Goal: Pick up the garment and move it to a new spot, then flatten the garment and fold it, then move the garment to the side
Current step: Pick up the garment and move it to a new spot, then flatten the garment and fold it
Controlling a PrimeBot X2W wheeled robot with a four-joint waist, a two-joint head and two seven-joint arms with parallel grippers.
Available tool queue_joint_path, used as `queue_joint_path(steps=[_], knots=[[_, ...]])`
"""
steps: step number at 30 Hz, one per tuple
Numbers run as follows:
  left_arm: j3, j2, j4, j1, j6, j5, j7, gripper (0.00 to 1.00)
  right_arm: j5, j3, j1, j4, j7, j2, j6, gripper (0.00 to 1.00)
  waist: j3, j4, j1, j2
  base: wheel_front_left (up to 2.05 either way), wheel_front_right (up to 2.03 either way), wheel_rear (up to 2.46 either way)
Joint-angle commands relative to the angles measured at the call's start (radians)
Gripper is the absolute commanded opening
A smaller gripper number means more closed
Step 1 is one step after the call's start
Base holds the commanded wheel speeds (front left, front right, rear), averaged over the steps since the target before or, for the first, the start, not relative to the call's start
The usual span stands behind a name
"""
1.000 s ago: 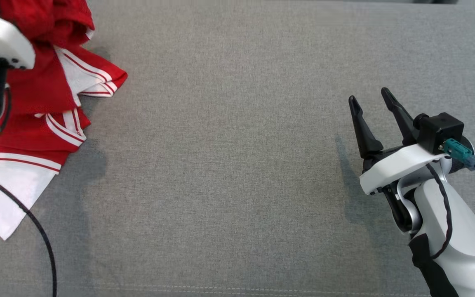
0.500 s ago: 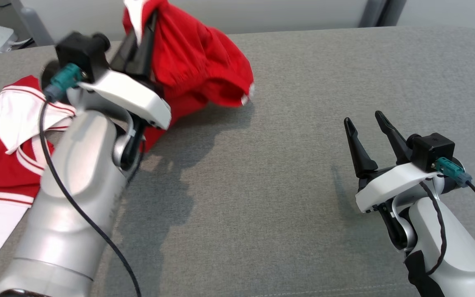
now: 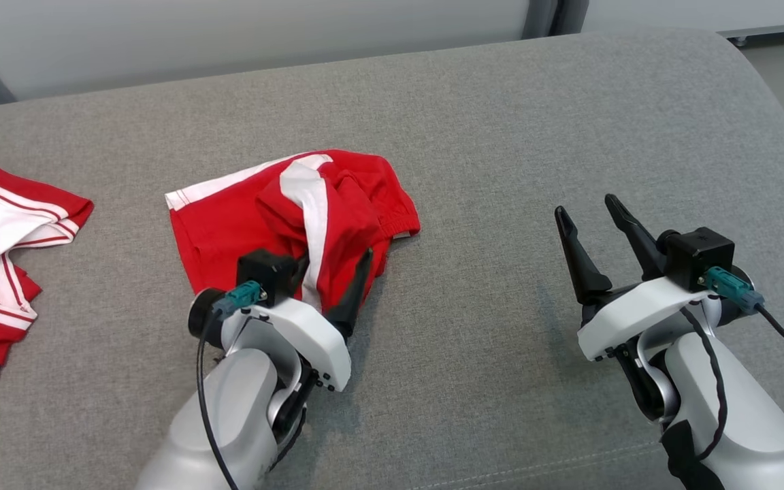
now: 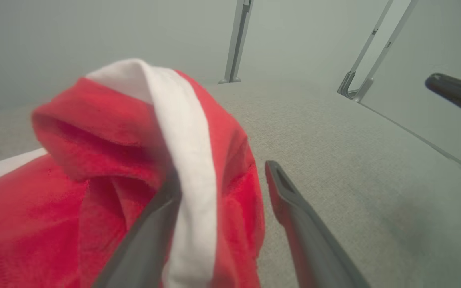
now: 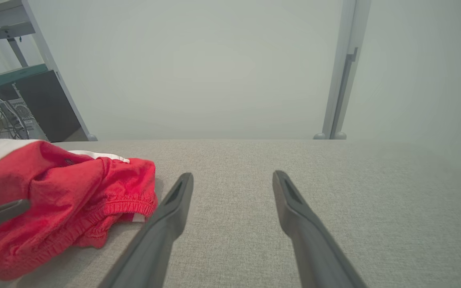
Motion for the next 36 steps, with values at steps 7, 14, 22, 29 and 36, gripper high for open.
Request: queue_joint_path(steps=[7,14,22,29,36], knots=[[0.044,0.017,-0.066,0.058,0.053,0.034,-0.006,1.0,0.017,0.055,0.001,-0.019,-0.013,0.002,0.004,1.0,-0.049,0.066,0.0,-0.0001,0.0,0.0,0.0],[0.164,0.039,-0.186,0.149,0.075,0.133,-0.006,1.0,0.035,0.127,0.02,-0.015,-0.013,0.01,0.004,1.0,-0.096,0.138,0.0,-0.0001,0.0,0.0,0.0],[0.289,0.038,-0.28,0.267,0.078,0.202,-0.006,1.0,0.068,0.255,0.055,0.007,-0.013,0.008,0.004,1.0,-0.139,0.205,0.0,-0.0001,0.0,0.0,0.0],[0.389,0.031,-0.349,0.347,0.067,0.255,-0.006,1.0,0.116,0.383,0.072,0.054,-0.013,0.003,0.004,1.0,-0.155,0.269,0.0,-0.0001,0.0,0.0,0.0],[0.45,0.021,-0.396,0.414,0.05,0.283,-0.006,1.0,0.131,0.4,0.059,0.108,-0.013,0.005,0.004,1.0,-0.142,0.345,0.0,-0.0001,0.0,0.0,0.0]])
